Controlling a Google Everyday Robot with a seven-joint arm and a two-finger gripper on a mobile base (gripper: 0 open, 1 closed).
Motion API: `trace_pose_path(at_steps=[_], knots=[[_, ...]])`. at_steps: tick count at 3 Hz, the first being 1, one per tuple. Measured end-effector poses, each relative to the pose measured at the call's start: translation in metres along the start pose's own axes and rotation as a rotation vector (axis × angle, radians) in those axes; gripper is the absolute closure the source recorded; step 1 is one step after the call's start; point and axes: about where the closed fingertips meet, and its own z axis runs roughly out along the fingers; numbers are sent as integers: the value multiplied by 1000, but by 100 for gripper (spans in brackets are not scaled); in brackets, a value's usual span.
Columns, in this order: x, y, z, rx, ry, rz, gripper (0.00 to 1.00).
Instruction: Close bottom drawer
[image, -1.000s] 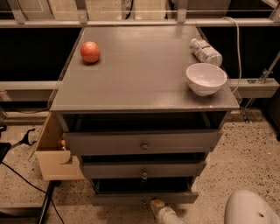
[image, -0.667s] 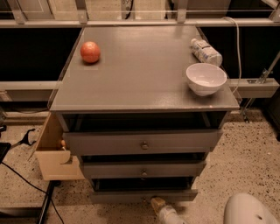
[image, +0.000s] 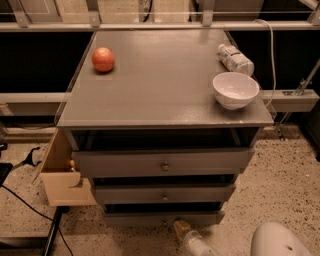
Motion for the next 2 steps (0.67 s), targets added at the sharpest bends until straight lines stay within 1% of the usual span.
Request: trace_pose_path(at_steps=[2], knots=[[9, -9, 19, 29, -5, 8, 100]])
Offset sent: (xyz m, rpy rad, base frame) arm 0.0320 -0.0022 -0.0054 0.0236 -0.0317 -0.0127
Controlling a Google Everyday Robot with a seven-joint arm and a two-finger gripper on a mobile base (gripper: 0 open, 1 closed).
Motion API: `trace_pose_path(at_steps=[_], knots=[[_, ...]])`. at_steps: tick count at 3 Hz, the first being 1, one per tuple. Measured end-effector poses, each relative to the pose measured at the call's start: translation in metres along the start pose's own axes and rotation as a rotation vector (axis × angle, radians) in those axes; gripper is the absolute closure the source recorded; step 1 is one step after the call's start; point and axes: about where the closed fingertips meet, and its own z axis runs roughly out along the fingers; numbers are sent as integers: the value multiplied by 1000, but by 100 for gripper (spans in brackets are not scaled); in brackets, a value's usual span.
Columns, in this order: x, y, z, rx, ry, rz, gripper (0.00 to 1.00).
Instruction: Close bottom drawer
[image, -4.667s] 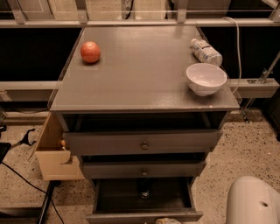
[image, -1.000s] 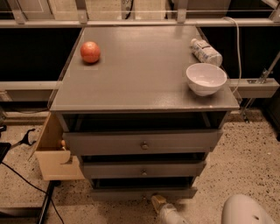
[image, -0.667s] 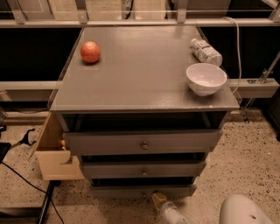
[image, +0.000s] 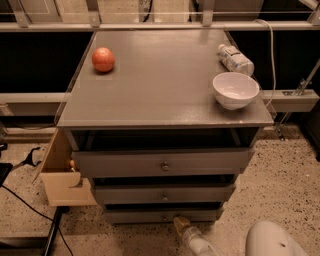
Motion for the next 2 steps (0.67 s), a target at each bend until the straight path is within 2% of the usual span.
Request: trace_pose_path(at_steps=[1, 2], knots=[[0, -1, 4, -15, 0, -13, 100], [-2, 2, -3, -68, 7, -30, 100]])
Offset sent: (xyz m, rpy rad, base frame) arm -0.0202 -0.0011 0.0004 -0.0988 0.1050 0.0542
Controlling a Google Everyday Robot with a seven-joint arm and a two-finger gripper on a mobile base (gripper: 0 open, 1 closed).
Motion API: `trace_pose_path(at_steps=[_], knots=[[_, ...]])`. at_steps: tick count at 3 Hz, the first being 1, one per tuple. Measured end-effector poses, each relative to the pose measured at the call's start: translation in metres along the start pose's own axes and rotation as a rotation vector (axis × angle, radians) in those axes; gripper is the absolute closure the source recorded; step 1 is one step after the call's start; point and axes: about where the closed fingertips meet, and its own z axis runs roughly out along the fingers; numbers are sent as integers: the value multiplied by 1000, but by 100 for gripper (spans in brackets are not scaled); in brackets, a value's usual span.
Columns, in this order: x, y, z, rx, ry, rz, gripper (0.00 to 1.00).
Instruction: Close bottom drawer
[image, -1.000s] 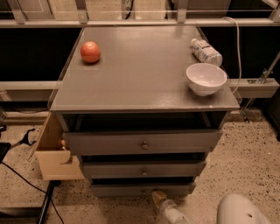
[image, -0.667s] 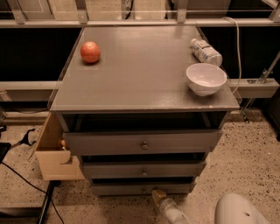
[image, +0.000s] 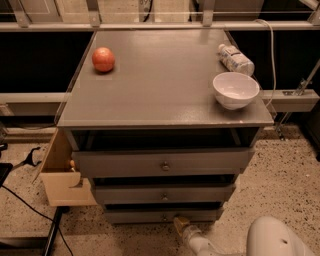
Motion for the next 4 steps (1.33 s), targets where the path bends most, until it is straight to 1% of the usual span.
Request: trace_pose_path(at_steps=[1, 2, 3, 4], knots=[[-1, 6, -15, -80, 15, -5, 100], [0, 16, -31, -188, 42, 15, 100], [2, 27, -55, -317, 65, 49, 100], [3, 40, -81, -472, 88, 84, 100]])
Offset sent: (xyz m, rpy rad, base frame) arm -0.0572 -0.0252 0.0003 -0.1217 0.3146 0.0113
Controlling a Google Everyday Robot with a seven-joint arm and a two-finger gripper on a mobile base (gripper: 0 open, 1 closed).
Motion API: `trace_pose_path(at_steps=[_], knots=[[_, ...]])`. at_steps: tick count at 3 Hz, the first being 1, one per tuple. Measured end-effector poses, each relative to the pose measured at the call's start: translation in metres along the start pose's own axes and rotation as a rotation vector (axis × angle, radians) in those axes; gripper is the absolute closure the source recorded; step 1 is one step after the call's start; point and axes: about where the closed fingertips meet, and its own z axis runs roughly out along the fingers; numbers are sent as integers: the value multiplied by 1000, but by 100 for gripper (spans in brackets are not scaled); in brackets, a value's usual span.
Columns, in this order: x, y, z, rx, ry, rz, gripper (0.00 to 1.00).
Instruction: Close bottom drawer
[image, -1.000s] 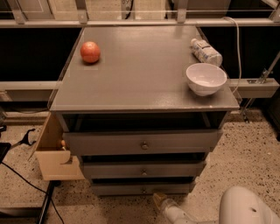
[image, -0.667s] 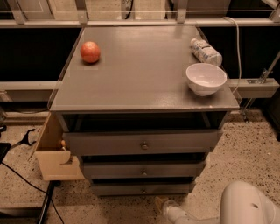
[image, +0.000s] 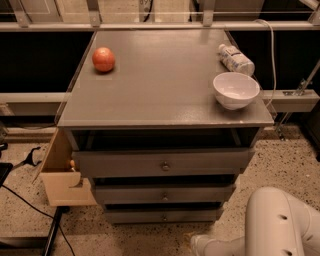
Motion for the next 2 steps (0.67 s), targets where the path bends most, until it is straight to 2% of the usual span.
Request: trace_pose_path(at_steps=[1, 2], knots=[[0, 3, -1, -15, 2, 9, 82], [0, 3, -1, -15, 2, 9, 51]])
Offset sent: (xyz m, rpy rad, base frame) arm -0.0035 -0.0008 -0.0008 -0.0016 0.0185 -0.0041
